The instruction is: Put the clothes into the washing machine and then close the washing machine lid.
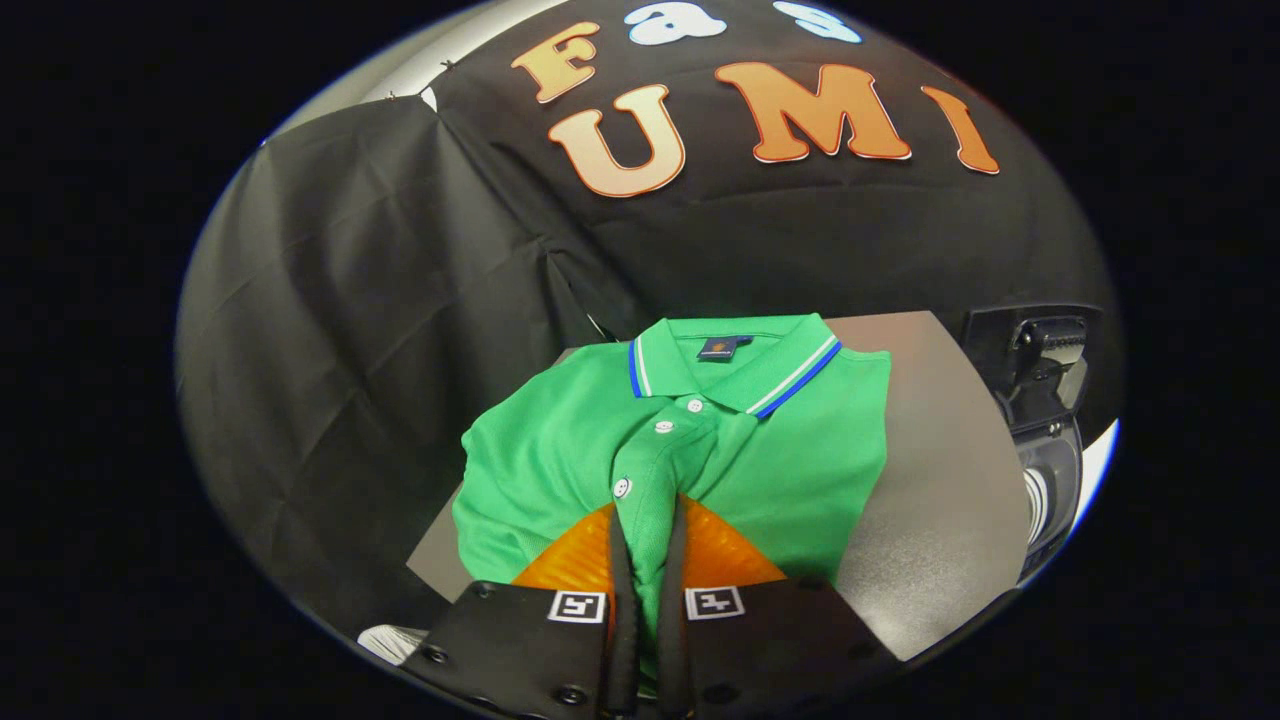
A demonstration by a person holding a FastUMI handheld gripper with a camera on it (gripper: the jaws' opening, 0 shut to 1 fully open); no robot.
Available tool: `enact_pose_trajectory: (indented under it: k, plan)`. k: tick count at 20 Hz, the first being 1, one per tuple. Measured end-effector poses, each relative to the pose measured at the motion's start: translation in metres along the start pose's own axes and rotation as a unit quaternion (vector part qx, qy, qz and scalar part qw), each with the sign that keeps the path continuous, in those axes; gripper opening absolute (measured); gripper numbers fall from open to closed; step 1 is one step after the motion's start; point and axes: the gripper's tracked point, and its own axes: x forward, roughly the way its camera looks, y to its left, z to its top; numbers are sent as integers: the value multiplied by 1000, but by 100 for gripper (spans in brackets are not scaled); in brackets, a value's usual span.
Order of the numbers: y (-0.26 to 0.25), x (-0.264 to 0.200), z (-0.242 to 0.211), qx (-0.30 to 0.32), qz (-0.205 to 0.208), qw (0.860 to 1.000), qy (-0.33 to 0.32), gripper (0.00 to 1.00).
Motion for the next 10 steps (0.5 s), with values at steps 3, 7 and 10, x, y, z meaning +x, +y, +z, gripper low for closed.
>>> enact_pose_trajectory:
  k: [3, 7, 10]
  plan:
    - [3, -13, 30, -35, 7, 999, -22, 15]
    - [13, -58, 95, -53, 38, 995, -74, 15]
    - [-5, -97, 115, -35, 54, 993, -97, 15]
